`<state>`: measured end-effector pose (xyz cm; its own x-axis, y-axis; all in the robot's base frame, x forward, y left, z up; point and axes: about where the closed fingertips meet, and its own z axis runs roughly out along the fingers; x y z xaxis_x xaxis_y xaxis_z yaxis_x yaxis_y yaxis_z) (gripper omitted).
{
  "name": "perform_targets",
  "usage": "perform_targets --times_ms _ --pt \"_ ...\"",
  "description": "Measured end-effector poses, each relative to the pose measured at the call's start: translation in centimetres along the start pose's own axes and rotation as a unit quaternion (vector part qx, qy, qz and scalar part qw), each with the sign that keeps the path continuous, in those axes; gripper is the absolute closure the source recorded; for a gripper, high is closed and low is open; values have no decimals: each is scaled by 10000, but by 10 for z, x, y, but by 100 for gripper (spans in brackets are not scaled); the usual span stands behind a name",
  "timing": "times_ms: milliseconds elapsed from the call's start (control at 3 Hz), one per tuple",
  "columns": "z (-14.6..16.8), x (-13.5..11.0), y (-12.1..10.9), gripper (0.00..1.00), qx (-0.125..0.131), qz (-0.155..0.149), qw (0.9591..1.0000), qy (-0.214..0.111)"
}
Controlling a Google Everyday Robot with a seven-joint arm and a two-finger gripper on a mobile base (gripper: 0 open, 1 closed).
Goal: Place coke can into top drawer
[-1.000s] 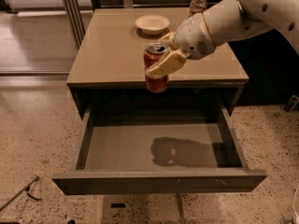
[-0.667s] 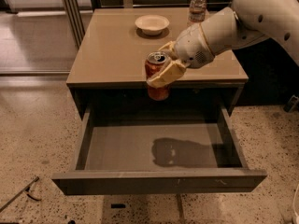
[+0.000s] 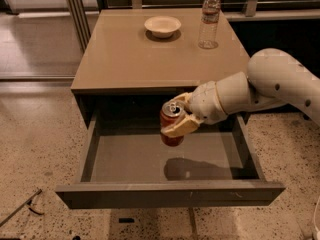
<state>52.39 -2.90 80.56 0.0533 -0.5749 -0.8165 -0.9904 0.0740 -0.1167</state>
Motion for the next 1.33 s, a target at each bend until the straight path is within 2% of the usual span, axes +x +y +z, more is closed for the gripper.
perform_targets --times_ms 333,667,1333 --pt "34 72 34 100 -137 460 9988 -33" --pt "35 74 34 100 -141 447 9989 -51" --pt "54 97 23 100 -164 219 9991 -311"
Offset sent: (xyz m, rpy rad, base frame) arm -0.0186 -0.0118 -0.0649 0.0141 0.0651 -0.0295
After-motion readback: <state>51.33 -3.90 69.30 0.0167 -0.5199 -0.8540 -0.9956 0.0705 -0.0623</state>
